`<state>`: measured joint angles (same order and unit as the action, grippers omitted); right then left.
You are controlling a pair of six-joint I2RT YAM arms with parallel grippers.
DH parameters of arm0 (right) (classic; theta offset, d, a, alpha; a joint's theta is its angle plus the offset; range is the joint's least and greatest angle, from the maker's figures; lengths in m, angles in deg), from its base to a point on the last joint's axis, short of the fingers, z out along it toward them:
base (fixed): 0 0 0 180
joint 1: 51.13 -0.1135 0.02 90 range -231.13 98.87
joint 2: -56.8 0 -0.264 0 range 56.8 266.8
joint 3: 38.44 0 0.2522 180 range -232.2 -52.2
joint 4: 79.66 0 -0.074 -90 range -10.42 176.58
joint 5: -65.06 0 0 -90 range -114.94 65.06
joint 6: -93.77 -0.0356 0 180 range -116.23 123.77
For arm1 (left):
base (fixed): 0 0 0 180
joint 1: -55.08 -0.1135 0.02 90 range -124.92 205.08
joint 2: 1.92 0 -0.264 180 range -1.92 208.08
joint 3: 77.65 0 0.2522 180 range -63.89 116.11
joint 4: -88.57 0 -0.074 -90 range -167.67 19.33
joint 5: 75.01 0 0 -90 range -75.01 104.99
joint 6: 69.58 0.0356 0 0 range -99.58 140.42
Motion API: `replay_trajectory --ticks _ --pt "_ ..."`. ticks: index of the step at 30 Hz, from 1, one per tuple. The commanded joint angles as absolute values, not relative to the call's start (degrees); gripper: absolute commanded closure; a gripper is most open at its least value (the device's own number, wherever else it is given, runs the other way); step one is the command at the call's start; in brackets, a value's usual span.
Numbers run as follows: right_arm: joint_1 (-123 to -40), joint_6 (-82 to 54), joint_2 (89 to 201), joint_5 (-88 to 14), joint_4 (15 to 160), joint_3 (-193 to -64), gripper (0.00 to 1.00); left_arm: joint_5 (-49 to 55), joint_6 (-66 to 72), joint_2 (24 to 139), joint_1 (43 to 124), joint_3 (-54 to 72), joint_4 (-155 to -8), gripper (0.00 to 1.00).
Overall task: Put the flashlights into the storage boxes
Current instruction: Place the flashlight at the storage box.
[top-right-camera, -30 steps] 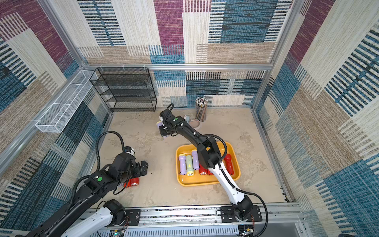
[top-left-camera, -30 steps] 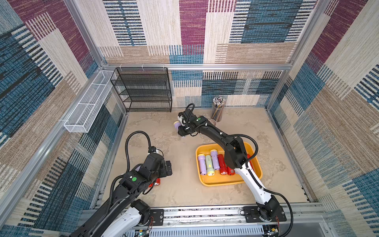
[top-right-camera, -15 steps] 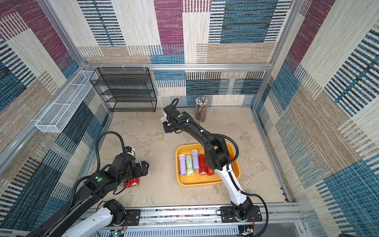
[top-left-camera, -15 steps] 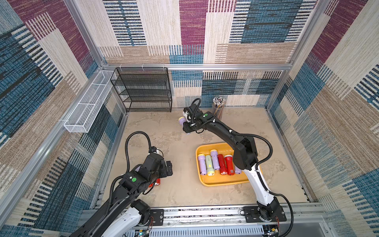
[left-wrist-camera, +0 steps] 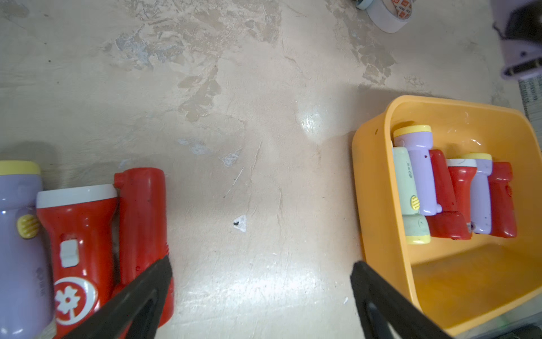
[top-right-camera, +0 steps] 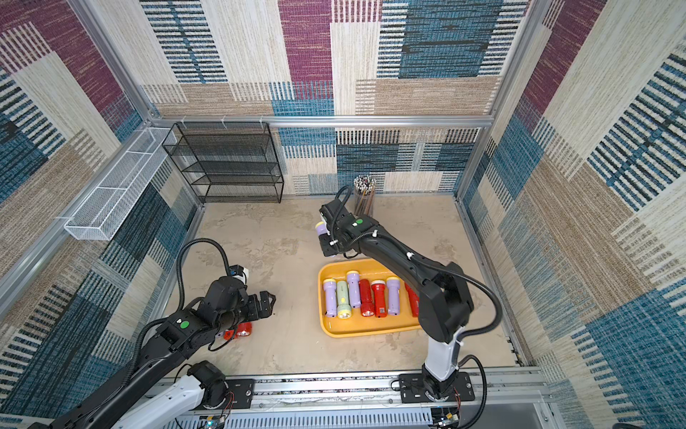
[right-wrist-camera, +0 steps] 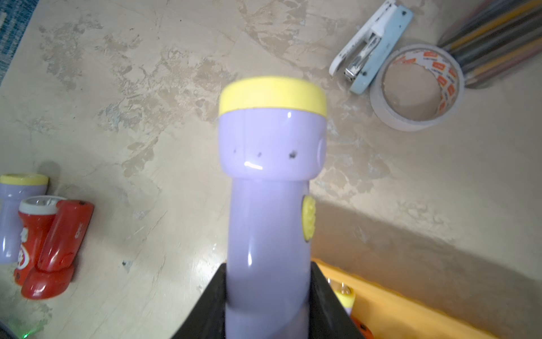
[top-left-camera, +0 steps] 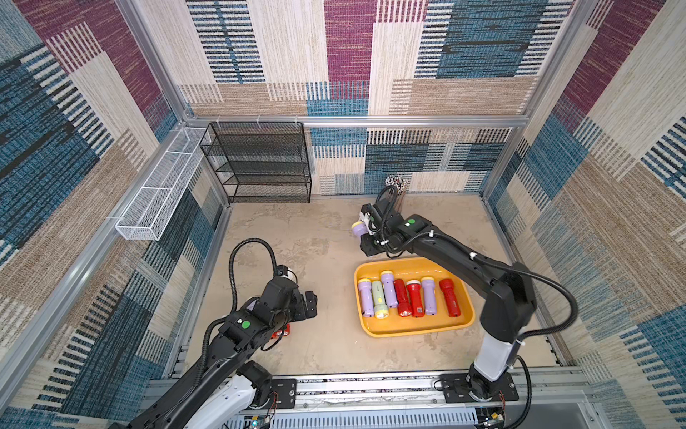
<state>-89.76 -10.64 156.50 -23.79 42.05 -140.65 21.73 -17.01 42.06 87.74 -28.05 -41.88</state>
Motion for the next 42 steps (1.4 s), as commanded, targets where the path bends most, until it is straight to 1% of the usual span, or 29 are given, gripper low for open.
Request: replay_trajectory --ticks 1,5,10,17,23,37,42 --pt "-89.94 -14.43 148.59 -21.55 44.69 -131.46 0.63 18.39 -19.03 43.20 87.73 -28.80 -46.12 0.01" --pt "-89.91 -18.12 138.36 -19.48 45.27 -119.35 0.62 14.72 -20.07 45.44 87.77 -28.75 -48.74 0.01" --pt "-89.81 -22.97 128.83 -18.48 45.61 -107.65 0.60 10.47 -20.92 47.46 88.26 -28.65 -51.79 0.02" --pt "-89.81 -27.45 121.57 -19.23 46.62 -98.35 0.60 10.24 -21.21 47.73 89.17 -28.33 -51.76 0.03" --pt "-89.88 -28.80 121.96 -19.02 47.07 -97.65 0.59 10.54 -21.94 47.76 89.73 -28.73 -51.68 0.03" --pt "-89.72 -31.61 128.13 -17.56 49.71 -95.62 0.56 11.56 -21.11 48.51 89.97 -29.44 -51.86 0.03" --pt "-89.40 -31.38 130.05 -16.86 49.56 -95.85 0.51 11.74 -20.62 48.98 89.97 -29.65 -51.86 0.03"
